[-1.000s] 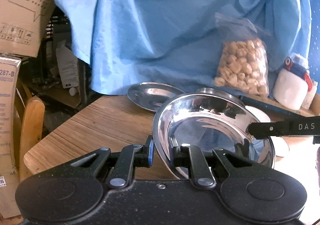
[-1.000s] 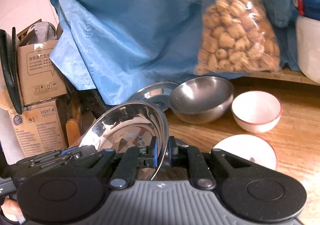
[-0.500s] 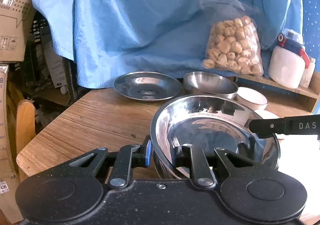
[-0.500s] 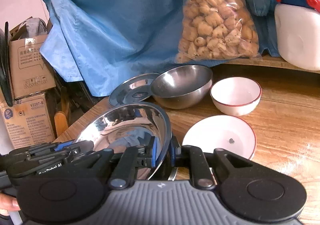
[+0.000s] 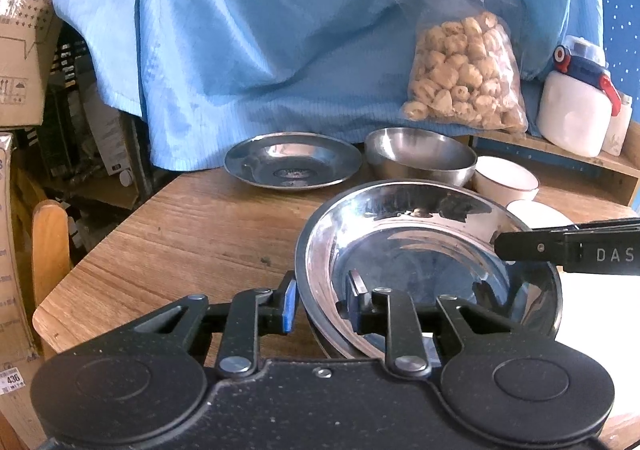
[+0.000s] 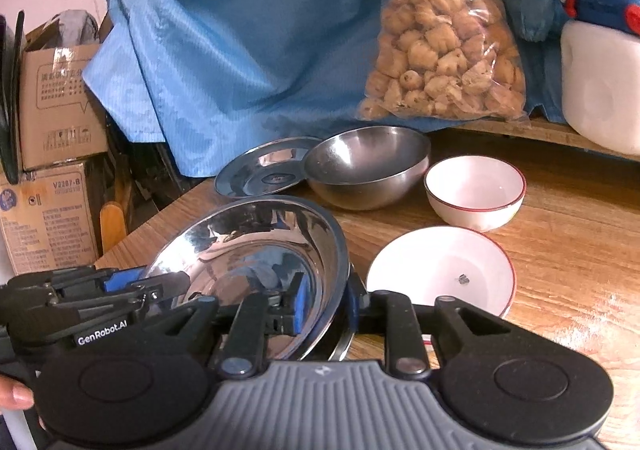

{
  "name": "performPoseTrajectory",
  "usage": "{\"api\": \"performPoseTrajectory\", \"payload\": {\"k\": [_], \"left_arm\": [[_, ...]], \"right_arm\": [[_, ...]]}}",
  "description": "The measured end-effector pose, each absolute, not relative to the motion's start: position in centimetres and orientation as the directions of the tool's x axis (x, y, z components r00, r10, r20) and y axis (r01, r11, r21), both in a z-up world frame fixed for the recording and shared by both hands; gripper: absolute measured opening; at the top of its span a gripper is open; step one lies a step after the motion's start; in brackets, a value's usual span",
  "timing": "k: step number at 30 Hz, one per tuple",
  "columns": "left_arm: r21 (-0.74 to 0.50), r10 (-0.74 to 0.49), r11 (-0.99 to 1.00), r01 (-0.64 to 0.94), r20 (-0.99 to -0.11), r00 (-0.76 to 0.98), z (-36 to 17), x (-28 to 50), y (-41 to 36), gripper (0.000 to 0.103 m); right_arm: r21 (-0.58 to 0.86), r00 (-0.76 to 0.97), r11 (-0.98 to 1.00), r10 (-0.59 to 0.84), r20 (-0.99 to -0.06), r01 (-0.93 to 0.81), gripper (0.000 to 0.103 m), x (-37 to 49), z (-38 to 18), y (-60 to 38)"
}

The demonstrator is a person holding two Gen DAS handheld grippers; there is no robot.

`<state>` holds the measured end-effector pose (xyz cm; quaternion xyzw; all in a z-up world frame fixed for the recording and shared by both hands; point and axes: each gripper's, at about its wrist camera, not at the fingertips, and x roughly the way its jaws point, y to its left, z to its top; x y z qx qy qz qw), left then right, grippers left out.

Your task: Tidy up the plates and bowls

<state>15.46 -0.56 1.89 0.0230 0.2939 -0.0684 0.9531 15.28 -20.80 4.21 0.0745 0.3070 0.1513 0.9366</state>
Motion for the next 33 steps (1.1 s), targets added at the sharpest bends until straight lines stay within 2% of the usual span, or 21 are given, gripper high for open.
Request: {"api": "performPoseTrajectory", "payload": {"k": [10,12,15,17,19,21,28,29,33], "left_arm": [[-0.014,-0.129,0.989,0.149,-0.591,0.796,1.2,15.6,-0.4,0.026],[-0.013,-0.128,0.989,0.149,-0.585,0.801,1.3,15.4,-0.4,0.030],[-0.018,-0.136,0.988,0.152,-0.558,0.819,1.9,15.1,-0.3,0.045],[-0.016,-0.134,0.989,0.148,-0.537,0.833,2.3,14.9,-0.3,0.066],[-0.011,-0.129,0.989,0.144,-0.518,0.846,2.7,14.7,-0.2,0.071],[-0.008,-0.130,0.989,0.147,-0.508,0.852,2.9,14.7,0.0,0.072],[-0.021,-0.117,0.992,0.123,-0.492,0.863,3.0,15.2,1.8,0.093],[-0.028,-0.113,0.993,0.114,-0.491,0.864,3.0,15.4,2.2,0.097],[-0.021,-0.092,0.995,0.093,-0.478,0.874,3.1,16.2,3.4,0.102]], "right_arm": [[0.141,0.784,0.959,0.283,-0.553,-0.247,0.035,14.6,4.2,-19.6],[0.130,0.785,0.960,0.278,-0.553,-0.248,0.038,14.5,4.2,-19.5],[0.118,0.787,0.961,0.272,-0.553,-0.249,0.040,14.3,4.2,-19.3],[0.122,0.783,0.958,0.282,-0.555,-0.259,0.048,14.3,4.2,-19.2],[0.127,0.775,0.954,0.295,-0.559,-0.271,0.056,14.3,4.2,-19.0],[0.129,0.767,0.951,0.304,-0.565,-0.282,0.067,14.3,4.3,-18.7],[0.115,0.745,0.952,0.296,-0.598,-0.285,0.082,14.7,4.4,-17.2],[0.113,0.741,0.951,0.297,-0.603,-0.289,0.087,14.8,4.5,-17.0],[0.187,0.703,0.922,0.379,-0.601,-0.338,0.095,14.9,5.3,-16.6]]}}
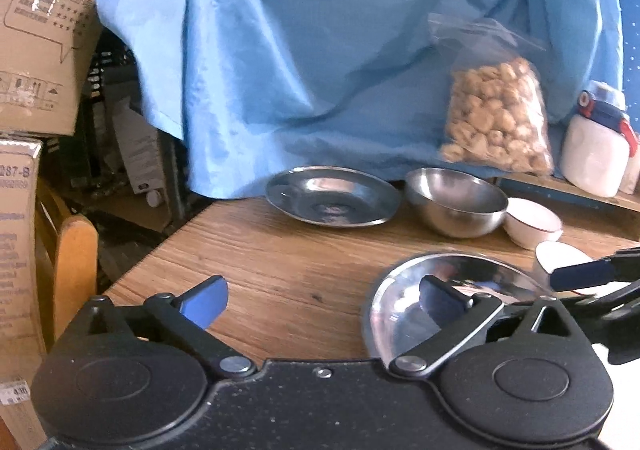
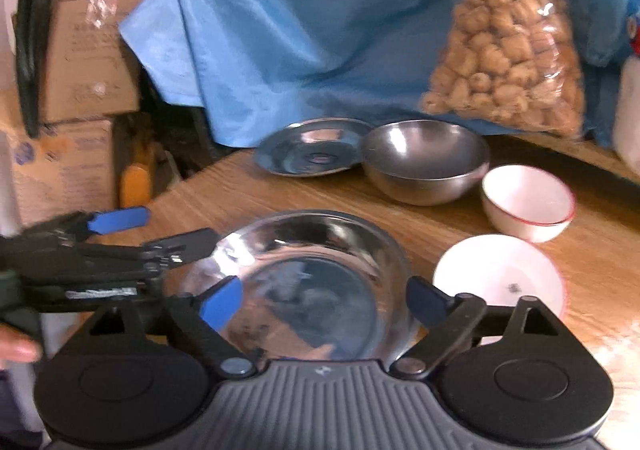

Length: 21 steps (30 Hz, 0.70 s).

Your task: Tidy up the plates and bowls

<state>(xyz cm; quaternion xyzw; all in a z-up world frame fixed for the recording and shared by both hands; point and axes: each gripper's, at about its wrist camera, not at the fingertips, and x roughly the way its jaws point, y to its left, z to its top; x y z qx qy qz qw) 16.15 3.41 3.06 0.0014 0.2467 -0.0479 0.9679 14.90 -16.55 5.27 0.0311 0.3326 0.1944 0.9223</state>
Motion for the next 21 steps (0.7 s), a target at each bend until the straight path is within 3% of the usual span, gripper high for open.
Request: {"api": "performPoseTrajectory", "payload": {"k": [6,10,17,21], "left_arm": [[-0.048,-0.098,0.995,0.085,-0.482,0.871,3.3,19.1,5.7,0.102],[-0.087,-0.111,0.993,0.079,-0.492,0.863,3.4,22.4,7.7,0.102],[-0.162,-0.152,0.985,0.063,-0.627,0.764,2.3,30.0,9.9,0.102],[-0.187,-0.150,0.982,0.037,-0.634,0.759,1.6,31.9,10.3,0.102]], "right_arm": [[0.278,0.700,0.908,0.419,-0.578,-0.314,0.103,16.8,6.5,-16.2],[0.348,0.695,0.895,0.438,-0.571,-0.278,0.103,19.3,6.8,-14.8],[0.439,0.680,0.884,0.420,-0.601,-0.158,0.102,25.0,5.2,-12.7],[0.436,0.707,0.889,0.398,-0.585,-0.140,0.097,26.8,4.8,-12.0]]}}
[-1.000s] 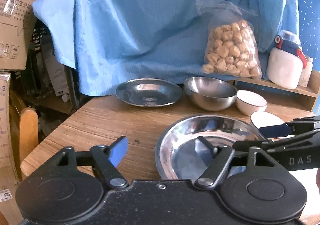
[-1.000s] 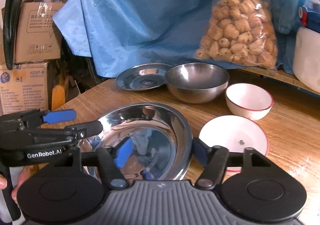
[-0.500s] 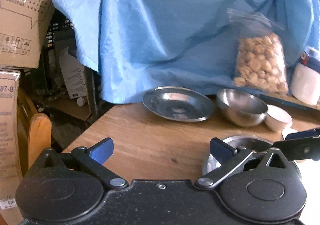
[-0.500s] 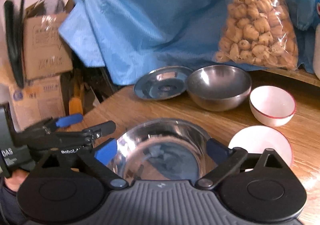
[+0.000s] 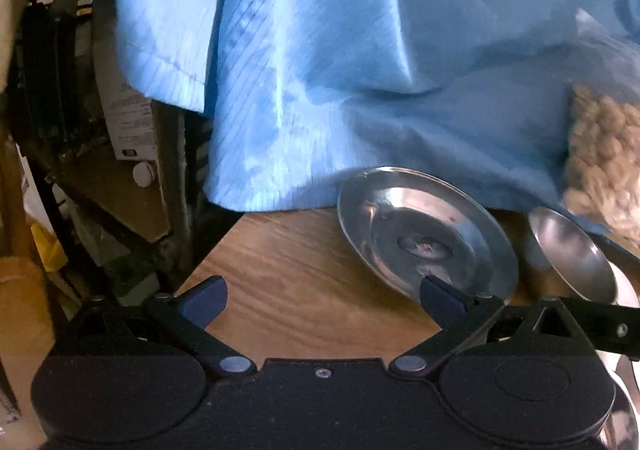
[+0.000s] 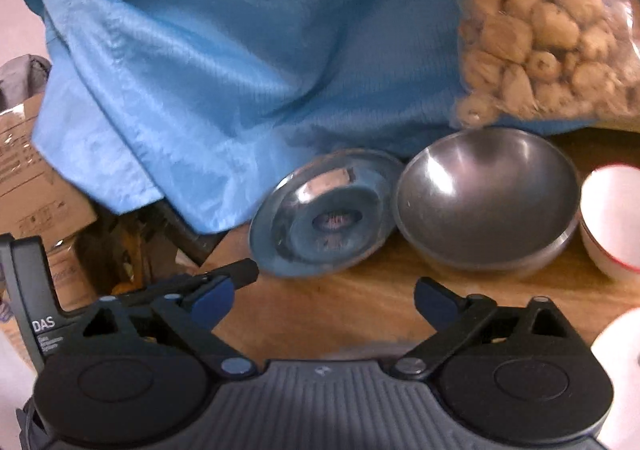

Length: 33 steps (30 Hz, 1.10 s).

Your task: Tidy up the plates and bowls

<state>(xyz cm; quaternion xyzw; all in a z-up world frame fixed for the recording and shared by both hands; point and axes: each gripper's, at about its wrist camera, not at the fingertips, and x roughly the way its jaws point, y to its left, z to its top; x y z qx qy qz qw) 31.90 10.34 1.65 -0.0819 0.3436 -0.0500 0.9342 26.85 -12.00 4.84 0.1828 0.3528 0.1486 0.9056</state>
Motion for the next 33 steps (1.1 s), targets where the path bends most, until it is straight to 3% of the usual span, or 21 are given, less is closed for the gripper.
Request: {"api": "performPoseTrajectory", "payload": {"k": [8,11,13,15,18,21,22,24,26,33], "left_arm": [[-0.166,-0.161,0.983,0.071,-0.625,0.763,1.9,34.5,9.3,0.102],[-0.191,-0.189,0.978,0.082,-0.651,0.735,1.8,35.2,8.9,0.093],[-0.234,-0.220,0.968,0.086,-0.641,0.735,1.9,35.3,9.0,0.093],[-0.256,-0.220,0.964,0.067,-0.634,0.742,2.0,35.3,9.1,0.089],[-0.288,-0.222,0.957,0.042,-0.629,0.745,2.1,35.5,9.4,0.072],[-0.322,-0.238,0.946,0.027,-0.639,0.732,1.9,35.9,9.7,0.045],[-0.338,-0.240,0.941,0.013,-0.642,0.728,1.9,36.2,9.9,0.039],[-0.392,-0.264,0.920,-0.010,-0.638,0.723,1.8,36.3,10.5,0.036],[-0.419,-0.281,0.908,-0.019,-0.643,0.712,1.7,36.4,10.7,0.019],[-0.412,-0.273,0.911,-0.021,-0.640,0.718,1.6,35.2,10.8,0.016]], "right_arm": [[0.483,0.684,0.875,0.368,-0.629,-0.026,0.081,29.7,2.9,-12.2],[0.495,0.680,0.869,0.361,-0.638,0.003,0.074,30.3,2.4,-12.1],[0.502,0.679,0.864,0.356,-0.642,0.023,0.071,30.7,2.1,-12.0],[0.520,0.677,0.854,0.368,-0.637,0.025,0.058,31.0,2.0,-12.1],[0.523,0.669,0.852,0.370,-0.644,0.032,0.047,31.5,1.8,-12.0],[0.515,0.667,0.856,0.366,-0.649,0.031,0.033,31.8,1.7,-12.0],[0.520,0.666,0.854,0.369,-0.649,0.033,0.032,31.9,1.6,-12.0],[0.527,0.663,0.849,0.372,-0.650,0.039,0.027,32.0,1.6,-12.2],[0.536,0.665,0.843,0.374,-0.647,0.047,0.025,32.0,1.5,-12.4],[0.536,0.672,0.844,0.398,-0.625,-0.001,0.022,31.1,2.0,-12.8]]}}
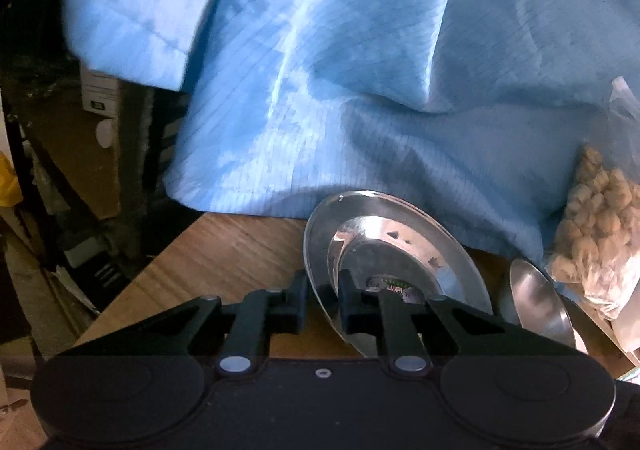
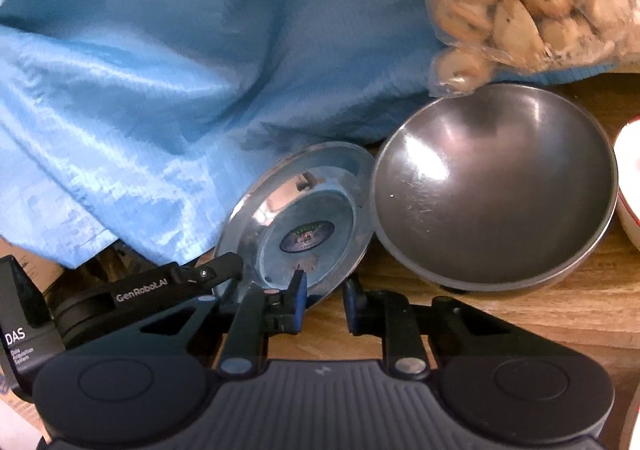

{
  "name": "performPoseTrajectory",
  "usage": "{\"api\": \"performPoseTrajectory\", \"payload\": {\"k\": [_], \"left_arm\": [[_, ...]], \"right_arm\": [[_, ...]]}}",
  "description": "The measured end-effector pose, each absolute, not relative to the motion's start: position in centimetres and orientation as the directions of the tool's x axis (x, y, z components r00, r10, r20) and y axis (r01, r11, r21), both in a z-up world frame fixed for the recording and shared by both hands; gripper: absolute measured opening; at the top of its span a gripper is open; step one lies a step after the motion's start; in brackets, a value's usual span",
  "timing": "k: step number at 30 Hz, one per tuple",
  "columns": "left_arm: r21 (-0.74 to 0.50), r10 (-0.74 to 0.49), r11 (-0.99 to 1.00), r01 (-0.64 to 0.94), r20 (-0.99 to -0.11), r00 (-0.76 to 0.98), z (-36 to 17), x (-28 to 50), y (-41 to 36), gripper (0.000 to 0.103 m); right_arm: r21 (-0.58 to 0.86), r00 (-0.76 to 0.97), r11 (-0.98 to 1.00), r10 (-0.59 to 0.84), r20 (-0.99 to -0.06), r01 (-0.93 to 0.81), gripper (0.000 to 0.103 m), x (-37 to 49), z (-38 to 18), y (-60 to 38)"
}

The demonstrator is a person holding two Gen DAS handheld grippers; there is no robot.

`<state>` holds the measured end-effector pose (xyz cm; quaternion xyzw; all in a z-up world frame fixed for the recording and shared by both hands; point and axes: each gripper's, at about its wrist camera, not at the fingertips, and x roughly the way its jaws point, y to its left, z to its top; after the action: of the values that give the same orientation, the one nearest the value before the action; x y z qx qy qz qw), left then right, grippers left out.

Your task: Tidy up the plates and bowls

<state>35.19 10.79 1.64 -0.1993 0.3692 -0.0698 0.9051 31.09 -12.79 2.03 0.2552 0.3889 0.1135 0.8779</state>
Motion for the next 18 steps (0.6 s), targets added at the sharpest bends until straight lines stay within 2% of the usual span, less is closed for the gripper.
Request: {"api": "performPoseTrajectory", "payload": {"k": [8,18], "left_arm": [[-0.408,-0.267,0.913,-0.022,-0.636,0.725,2.1,31.8,11.6,0.018],[-0.409,-0.266,0.912,0.004,-0.586,0.765,3.9,27.7,12.0,0.018]], "right_arm": [[0.525,0.668,0.848,0.432,-0.606,-0.072,0.022,28.9,3.2,-12.6],[0.503,0.698,0.855,0.438,-0.566,-0.129,0.022,25.4,4.8,-12.4]]}}
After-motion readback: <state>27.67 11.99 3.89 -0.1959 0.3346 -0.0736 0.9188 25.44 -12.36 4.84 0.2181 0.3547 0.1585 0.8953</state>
